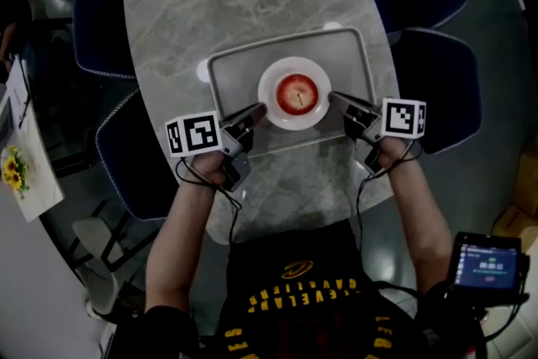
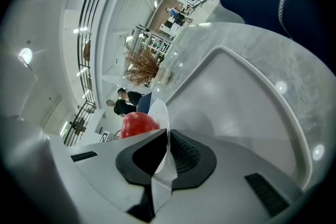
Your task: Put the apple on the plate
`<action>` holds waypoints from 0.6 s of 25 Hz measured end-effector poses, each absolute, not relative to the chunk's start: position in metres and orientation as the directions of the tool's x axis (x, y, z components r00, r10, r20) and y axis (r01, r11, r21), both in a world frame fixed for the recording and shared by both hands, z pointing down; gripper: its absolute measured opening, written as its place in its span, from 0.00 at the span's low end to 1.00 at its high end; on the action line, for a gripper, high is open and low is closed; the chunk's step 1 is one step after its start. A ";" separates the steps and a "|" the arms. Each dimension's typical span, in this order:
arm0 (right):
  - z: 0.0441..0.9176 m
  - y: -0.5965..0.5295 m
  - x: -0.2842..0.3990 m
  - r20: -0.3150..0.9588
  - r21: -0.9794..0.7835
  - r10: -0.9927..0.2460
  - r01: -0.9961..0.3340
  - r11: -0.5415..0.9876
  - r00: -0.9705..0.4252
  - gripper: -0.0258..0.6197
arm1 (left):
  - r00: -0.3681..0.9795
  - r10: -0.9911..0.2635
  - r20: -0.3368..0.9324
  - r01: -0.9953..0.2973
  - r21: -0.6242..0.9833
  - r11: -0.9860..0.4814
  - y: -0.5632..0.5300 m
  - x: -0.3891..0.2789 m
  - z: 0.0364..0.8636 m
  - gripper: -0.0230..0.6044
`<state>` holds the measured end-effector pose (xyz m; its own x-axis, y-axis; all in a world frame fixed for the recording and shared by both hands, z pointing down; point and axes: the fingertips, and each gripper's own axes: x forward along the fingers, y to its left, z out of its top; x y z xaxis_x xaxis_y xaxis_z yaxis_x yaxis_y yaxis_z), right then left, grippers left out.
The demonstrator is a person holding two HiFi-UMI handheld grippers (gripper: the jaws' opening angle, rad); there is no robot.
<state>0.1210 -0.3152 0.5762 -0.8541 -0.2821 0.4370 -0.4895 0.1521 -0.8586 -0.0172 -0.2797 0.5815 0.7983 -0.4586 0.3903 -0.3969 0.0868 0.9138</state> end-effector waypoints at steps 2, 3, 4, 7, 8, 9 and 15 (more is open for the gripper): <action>0.577 -0.315 0.120 0.434 -0.860 -0.279 -0.486 0.157 -0.857 0.09 | 0.801 -0.452 0.393 -0.398 0.913 0.089 -0.279 -0.017 0.585 0.07; 0.577 -0.314 0.119 0.431 -0.861 -0.278 -0.484 0.158 -0.858 0.09 | 0.802 -0.448 0.395 -0.399 0.913 0.090 -0.278 -0.017 0.586 0.07; 0.577 -0.313 0.119 0.431 -0.862 -0.276 -0.483 0.156 -0.859 0.09 | 0.803 -0.446 0.396 -0.399 0.912 0.092 -0.278 -0.016 0.587 0.07; 0.580 -0.311 0.121 0.444 -0.858 -0.272 -0.492 0.143 -0.854 0.09 | 0.805 -0.439 0.398 -0.398 0.912 0.097 -0.276 -0.016 0.589 0.07; 0.581 -0.310 0.121 0.451 -0.856 -0.271 -0.498 0.139 -0.851 0.09 | 0.807 -0.437 0.398 -0.396 0.913 0.098 -0.276 -0.016 0.589 0.07; 0.582 -0.310 0.122 0.454 -0.855 -0.269 -0.501 0.137 -0.849 0.09 | 0.808 -0.435 0.397 -0.396 0.913 0.099 -0.276 -0.016 0.590 0.07; 0.586 -0.309 0.121 0.468 -0.850 -0.258 -0.510 0.130 -0.845 0.09 | 0.808 -0.418 0.414 -0.414 0.905 0.097 -0.275 -0.015 0.597 0.07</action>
